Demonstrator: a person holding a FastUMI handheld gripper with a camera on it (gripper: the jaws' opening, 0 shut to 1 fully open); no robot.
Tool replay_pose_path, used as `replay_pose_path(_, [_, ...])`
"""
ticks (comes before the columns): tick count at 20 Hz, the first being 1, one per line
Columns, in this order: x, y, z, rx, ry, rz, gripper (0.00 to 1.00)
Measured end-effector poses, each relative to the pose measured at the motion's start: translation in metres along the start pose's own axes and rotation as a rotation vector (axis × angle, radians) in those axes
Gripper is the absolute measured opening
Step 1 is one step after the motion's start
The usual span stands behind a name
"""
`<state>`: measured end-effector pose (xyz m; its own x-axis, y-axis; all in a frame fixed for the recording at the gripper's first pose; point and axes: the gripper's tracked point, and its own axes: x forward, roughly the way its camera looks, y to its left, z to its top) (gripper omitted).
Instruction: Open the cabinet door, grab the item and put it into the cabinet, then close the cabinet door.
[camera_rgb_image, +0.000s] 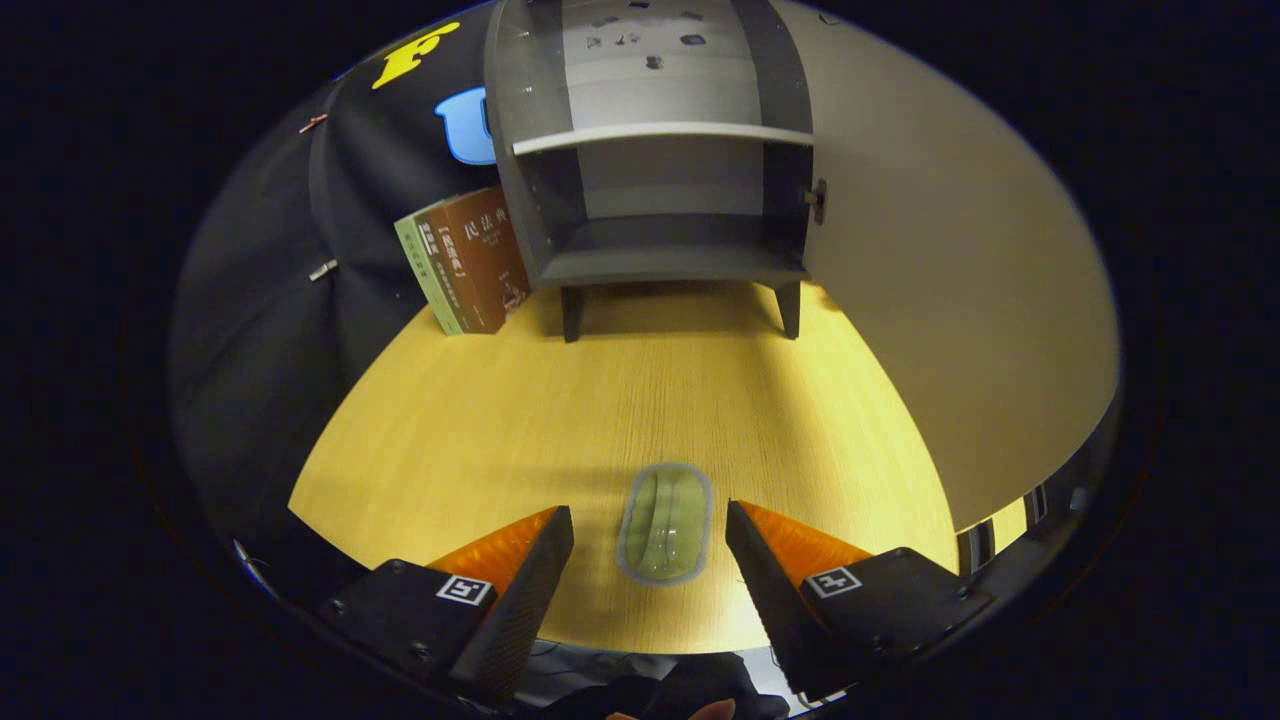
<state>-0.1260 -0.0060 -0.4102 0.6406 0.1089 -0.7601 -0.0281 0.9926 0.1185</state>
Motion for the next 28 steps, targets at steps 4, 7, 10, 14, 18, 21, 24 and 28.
replay_pose_path(4, [0.040,-0.004,-0.023,0.022,0.051,-0.029,0.96])
replay_pose_path(7, [0.058,0.000,-0.035,0.009,0.068,-0.038,0.83])
replay_pose_path(10, [0.071,-0.006,-0.050,0.003,0.103,-0.074,0.62])
replay_pose_path(14, [0.077,-0.013,-0.053,0.001,0.102,-0.096,0.58])
replay_pose_path(18, [0.072,-0.013,-0.050,-0.006,0.107,-0.106,0.20])
replay_pose_path(21, [0.074,-0.013,-0.049,-0.042,0.089,-0.094,0.20])
replay_pose_path(24, [0.061,-0.008,-0.033,-0.050,0.060,-0.078,0.20])
replay_pose_path(28, [0.025,0.002,0.009,-0.030,0.006,-0.042,0.20])
